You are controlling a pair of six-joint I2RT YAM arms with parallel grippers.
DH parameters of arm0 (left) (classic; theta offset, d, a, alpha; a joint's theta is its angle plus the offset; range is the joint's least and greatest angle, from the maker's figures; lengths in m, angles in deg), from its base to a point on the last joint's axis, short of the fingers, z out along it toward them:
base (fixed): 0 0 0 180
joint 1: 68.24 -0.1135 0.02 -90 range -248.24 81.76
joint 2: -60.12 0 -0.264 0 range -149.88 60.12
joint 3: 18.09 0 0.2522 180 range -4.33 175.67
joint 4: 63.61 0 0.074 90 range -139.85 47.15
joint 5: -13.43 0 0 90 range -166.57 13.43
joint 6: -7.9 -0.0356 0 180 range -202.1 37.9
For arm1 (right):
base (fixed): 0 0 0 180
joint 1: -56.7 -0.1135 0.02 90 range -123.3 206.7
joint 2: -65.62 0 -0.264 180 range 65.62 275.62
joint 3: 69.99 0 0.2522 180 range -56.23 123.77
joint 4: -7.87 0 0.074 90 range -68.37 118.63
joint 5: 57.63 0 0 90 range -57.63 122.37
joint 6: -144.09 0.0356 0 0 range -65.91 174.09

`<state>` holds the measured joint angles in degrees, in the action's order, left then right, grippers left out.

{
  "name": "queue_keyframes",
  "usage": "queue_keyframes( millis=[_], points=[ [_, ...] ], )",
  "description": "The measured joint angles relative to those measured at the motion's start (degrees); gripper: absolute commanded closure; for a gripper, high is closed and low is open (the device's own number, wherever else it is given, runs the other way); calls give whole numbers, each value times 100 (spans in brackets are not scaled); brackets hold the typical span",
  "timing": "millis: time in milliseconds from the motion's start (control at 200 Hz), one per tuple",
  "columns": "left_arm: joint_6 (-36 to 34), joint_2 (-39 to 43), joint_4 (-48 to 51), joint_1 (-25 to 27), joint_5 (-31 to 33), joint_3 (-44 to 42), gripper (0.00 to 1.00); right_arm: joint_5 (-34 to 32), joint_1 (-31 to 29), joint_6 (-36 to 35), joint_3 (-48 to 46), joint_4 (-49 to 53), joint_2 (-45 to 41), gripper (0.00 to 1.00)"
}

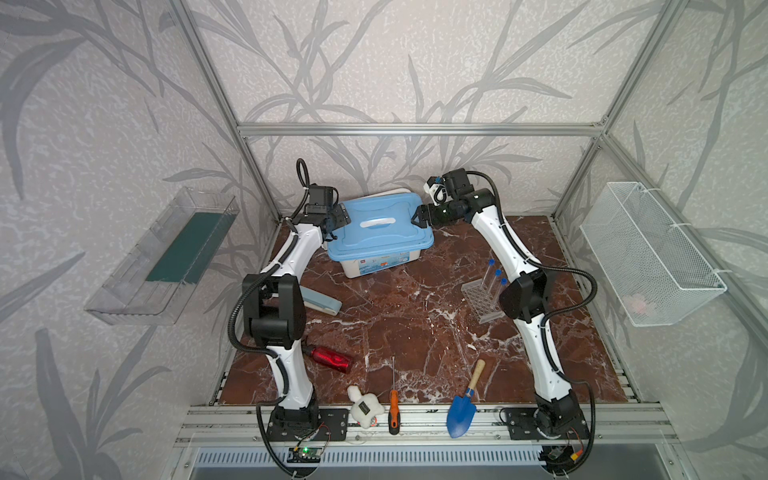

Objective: Organize the chemistry lab equipment

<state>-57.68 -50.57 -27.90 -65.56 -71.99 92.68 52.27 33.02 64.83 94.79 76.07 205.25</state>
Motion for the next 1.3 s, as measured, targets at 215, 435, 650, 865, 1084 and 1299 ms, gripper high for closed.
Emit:
queue_keyframes(
  millis=[215, 435, 650, 865, 1084, 1299],
  points=[
    [-9, 2, -4, 0, 184, 0, 18, -212, 13, -389, -94, 398, -297, 18],
    [116, 0, -9, -24, 92, 0, 18, -573, -350, -638, -2577, 448, -2238, 29],
    [219, -9, -9, -42, -20, 0, 18, -577, -1078, -431, -4389, -267, -3486, 31],
    [260, -11, 4, -46, -66, 2, 18, -691, -1421, -201, -4308, -852, -2809, 33],
    [304, -31, -13, -50, -131, 11, 18, -968, -1410, -46, -4262, -1180, -2256, 36],
    [396, 0, -164, -57, -315, -125, 11, -1381, -1399, 20, -3633, -1298, -1974, 37]
  ],
)
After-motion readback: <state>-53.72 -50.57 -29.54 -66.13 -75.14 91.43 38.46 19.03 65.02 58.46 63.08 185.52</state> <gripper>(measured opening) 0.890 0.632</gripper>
